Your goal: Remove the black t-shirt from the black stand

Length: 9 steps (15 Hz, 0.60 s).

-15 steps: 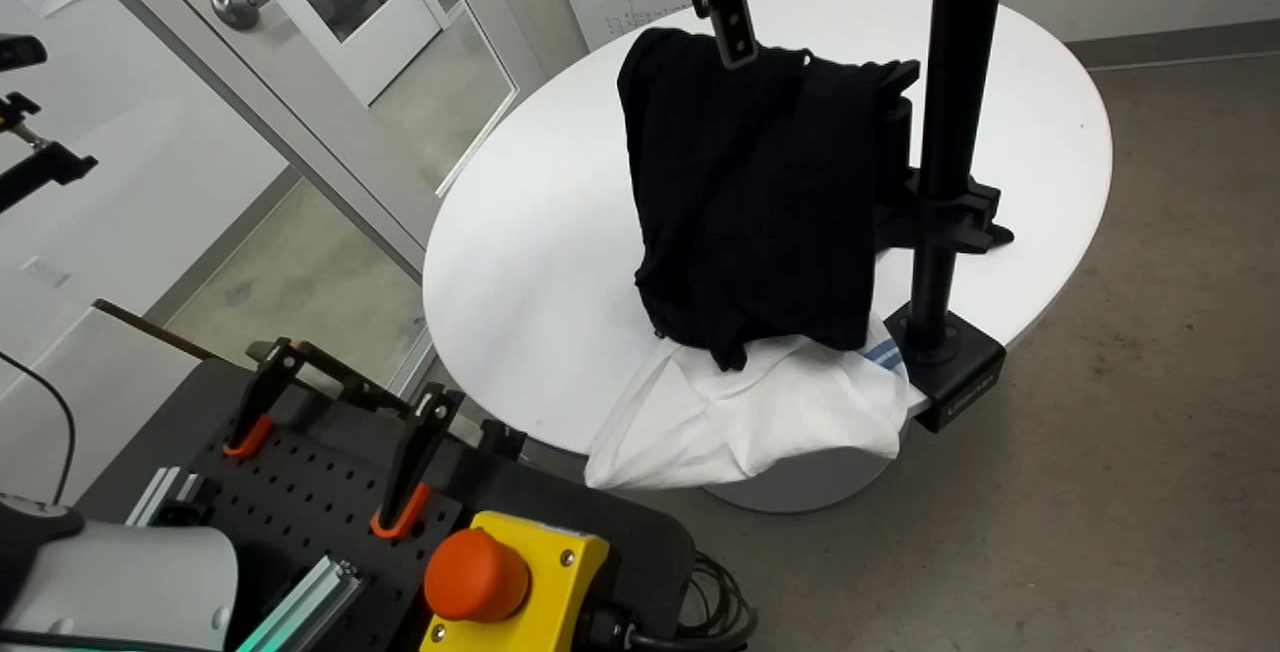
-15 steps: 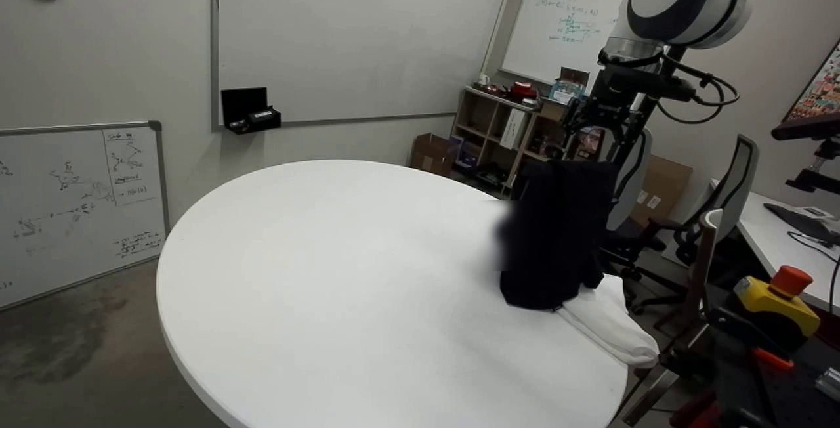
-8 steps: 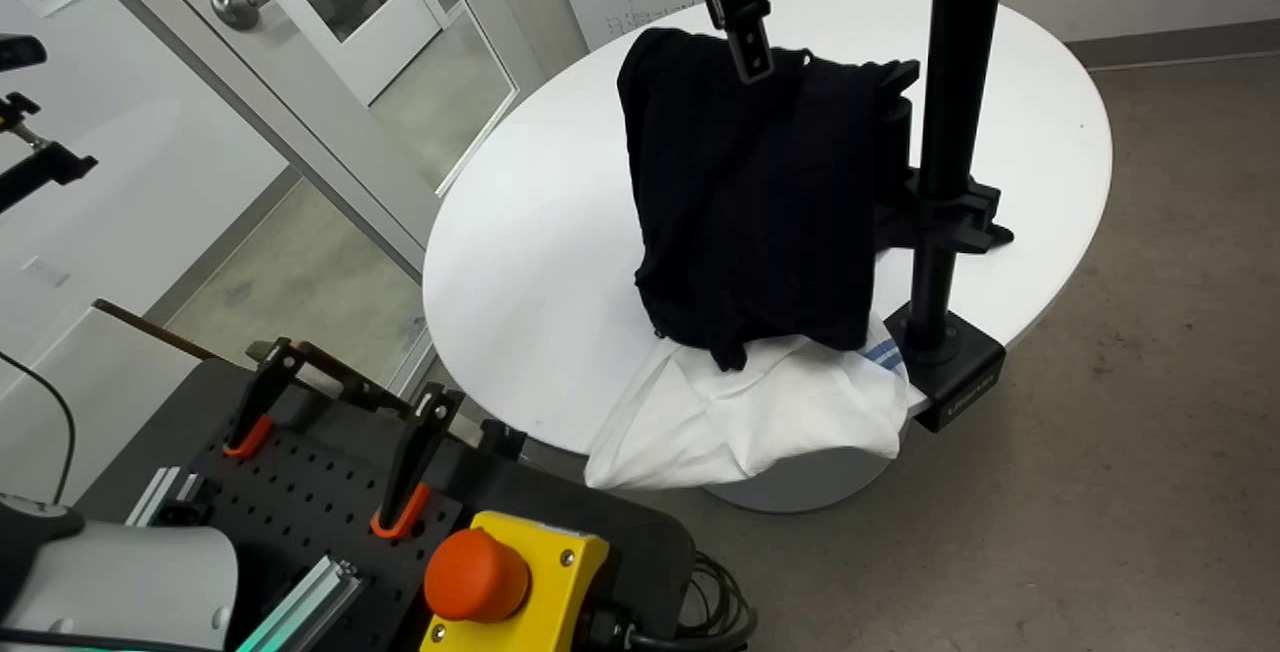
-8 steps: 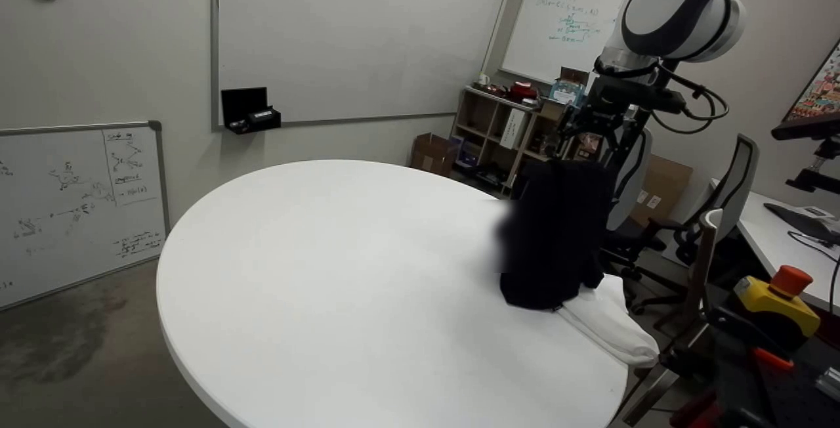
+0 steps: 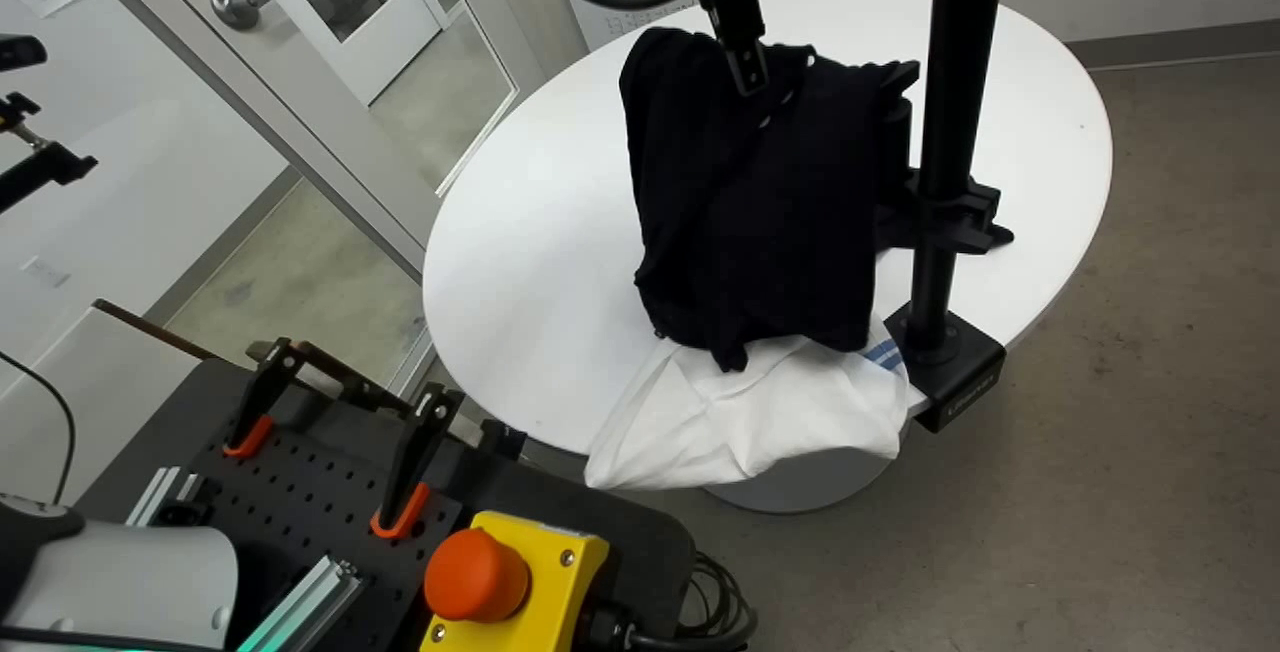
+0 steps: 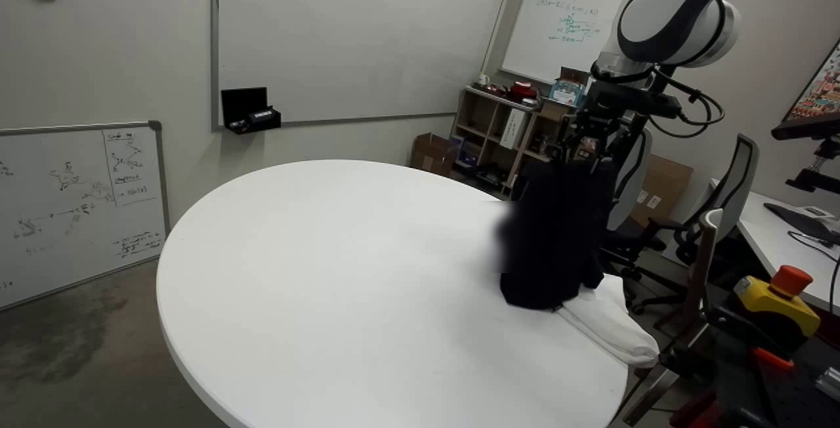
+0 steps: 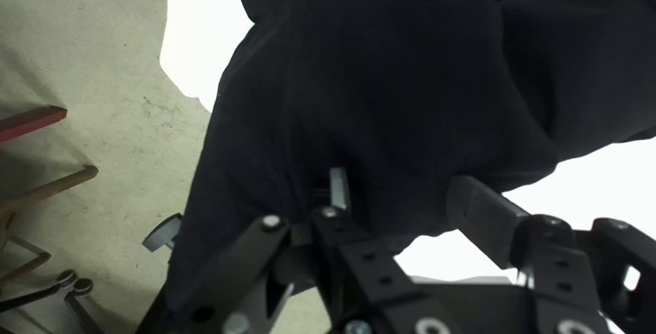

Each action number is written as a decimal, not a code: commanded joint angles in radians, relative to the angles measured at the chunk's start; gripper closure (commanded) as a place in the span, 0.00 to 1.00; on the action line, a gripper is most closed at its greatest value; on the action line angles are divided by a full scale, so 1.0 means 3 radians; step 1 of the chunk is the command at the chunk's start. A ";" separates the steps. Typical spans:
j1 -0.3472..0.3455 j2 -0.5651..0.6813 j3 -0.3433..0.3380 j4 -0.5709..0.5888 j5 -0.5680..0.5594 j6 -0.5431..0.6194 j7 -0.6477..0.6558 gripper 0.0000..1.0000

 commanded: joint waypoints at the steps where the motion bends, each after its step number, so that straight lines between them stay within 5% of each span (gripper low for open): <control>1: 0.0070 0.0043 -0.0062 -0.0009 0.0020 0.0072 0.0062 0.77; 4: 0.0062 0.0020 -0.0066 -0.0015 0.0038 0.0051 0.0052 0.98; 9: -0.0030 -0.0206 0.0032 -0.0027 0.0384 -0.0101 -0.0094 0.97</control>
